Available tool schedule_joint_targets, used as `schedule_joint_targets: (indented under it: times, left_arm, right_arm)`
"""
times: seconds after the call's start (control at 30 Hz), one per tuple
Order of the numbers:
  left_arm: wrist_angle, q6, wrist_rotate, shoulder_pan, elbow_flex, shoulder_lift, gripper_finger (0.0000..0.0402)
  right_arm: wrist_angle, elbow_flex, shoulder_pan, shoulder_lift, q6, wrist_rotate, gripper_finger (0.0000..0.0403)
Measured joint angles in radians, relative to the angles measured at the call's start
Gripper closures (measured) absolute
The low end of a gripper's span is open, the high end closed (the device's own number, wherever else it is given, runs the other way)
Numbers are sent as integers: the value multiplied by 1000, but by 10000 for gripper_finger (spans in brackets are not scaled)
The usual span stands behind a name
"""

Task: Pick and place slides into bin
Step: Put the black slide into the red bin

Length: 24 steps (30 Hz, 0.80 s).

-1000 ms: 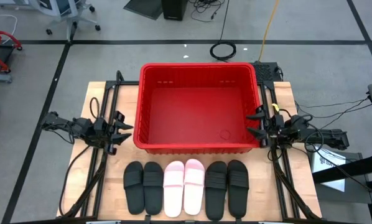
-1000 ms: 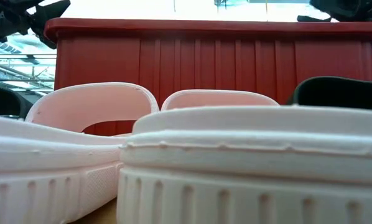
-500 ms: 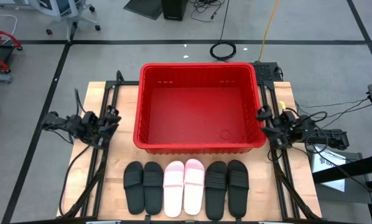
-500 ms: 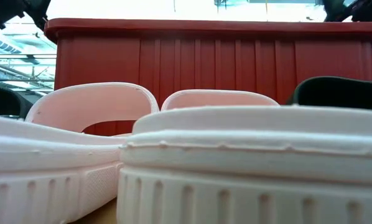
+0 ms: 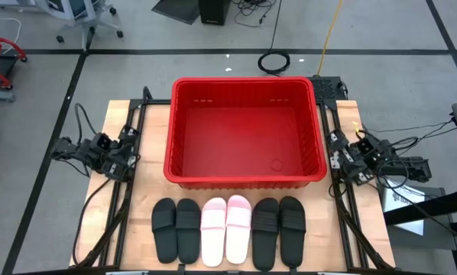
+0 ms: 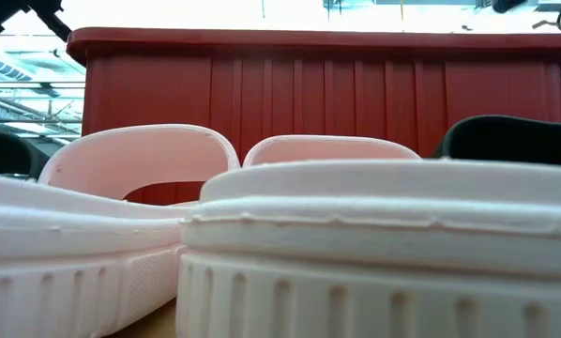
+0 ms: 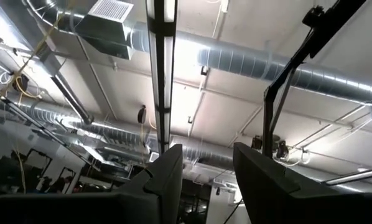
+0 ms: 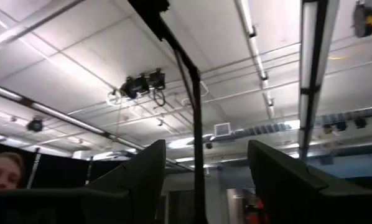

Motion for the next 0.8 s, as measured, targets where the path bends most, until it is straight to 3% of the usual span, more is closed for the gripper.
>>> schedule_joint_targets:
  times: [0.23, 0.37, 0.5, 0.63, 0.8]
  left_arm:
    - [-37, -66, 16, 0, 0, 1, 254]
    - [-42, -90, 91, 0, 0, 1, 254]
    - [-41, -107, 146, 0, 0, 1, 254]
    - [-41, -116, 162, 0, 0, 1, 254]
    - [-40, -112, 162, 0, 0, 1, 254]
  right_arm:
    - [80, 115, 160, 305, -82, -55, 186]
    - [143, 225, 323, 518, -177, -116, 186]
    - [96, 351, 490, 690, -301, -86, 188]
    - [-74, 486, 628, 810, -455, 28, 187]
    - [-326, 645, 770, 920, -602, 368, 189]
